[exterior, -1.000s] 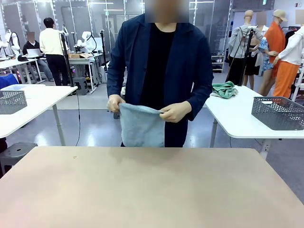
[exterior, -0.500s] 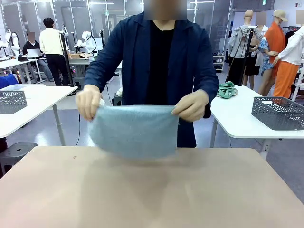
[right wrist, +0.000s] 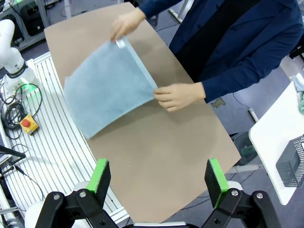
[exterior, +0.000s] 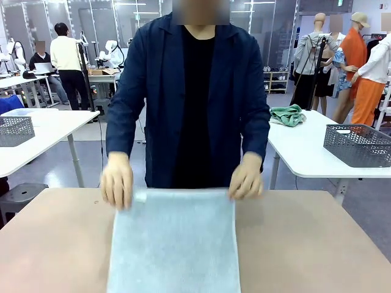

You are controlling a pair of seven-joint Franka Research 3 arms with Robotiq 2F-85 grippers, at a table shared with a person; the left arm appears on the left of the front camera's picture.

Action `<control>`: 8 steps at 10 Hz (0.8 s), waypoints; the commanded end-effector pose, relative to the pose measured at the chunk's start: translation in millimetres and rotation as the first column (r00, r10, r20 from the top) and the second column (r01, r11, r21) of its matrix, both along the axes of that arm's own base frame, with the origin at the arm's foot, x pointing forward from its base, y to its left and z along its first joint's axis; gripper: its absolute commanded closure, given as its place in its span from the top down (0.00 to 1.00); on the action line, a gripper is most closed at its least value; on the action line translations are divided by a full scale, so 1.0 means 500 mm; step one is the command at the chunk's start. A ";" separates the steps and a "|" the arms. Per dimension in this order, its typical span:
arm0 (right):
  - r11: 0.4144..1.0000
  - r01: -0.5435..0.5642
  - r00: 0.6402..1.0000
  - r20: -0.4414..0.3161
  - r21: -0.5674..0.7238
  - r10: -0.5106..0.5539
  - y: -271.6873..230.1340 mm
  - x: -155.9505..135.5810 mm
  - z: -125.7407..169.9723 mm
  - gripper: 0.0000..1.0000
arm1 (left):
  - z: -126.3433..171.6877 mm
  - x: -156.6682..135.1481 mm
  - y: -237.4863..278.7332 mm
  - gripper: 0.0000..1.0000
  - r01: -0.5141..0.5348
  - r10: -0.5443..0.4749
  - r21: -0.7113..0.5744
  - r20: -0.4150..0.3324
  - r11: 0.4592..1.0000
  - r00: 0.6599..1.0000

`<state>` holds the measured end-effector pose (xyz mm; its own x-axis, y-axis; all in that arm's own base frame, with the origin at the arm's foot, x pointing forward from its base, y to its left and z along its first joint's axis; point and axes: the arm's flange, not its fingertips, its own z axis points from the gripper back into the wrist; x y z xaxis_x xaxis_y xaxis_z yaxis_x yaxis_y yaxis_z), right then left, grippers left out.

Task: Fold the towels and place them in the basket.
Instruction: When a person lays out a Towel with hook on the table, fold it in half twice.

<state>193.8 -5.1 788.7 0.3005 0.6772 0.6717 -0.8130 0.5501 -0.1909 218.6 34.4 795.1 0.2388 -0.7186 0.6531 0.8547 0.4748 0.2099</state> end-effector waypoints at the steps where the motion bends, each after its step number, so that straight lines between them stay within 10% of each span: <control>1: 1.000 -0.007 1.000 0.005 0.005 0.007 0.001 -0.001 0.001 1.00 | 0.001 0.000 -0.004 1.00 0.012 -0.012 -0.003 0.003 1.000 1.000; 8: 1.000 -0.007 1.000 0.005 0.005 0.007 0.001 -0.001 0.001 1.00 | 0.001 0.000 -0.004 1.00 0.012 -0.012 -0.003 0.003 1.000 1.000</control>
<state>193.8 -5.1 788.7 0.3005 0.6772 0.6717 -0.8130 0.5501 -0.1909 218.6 34.4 795.1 0.2388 -0.7186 0.6531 0.8547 0.4748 0.2099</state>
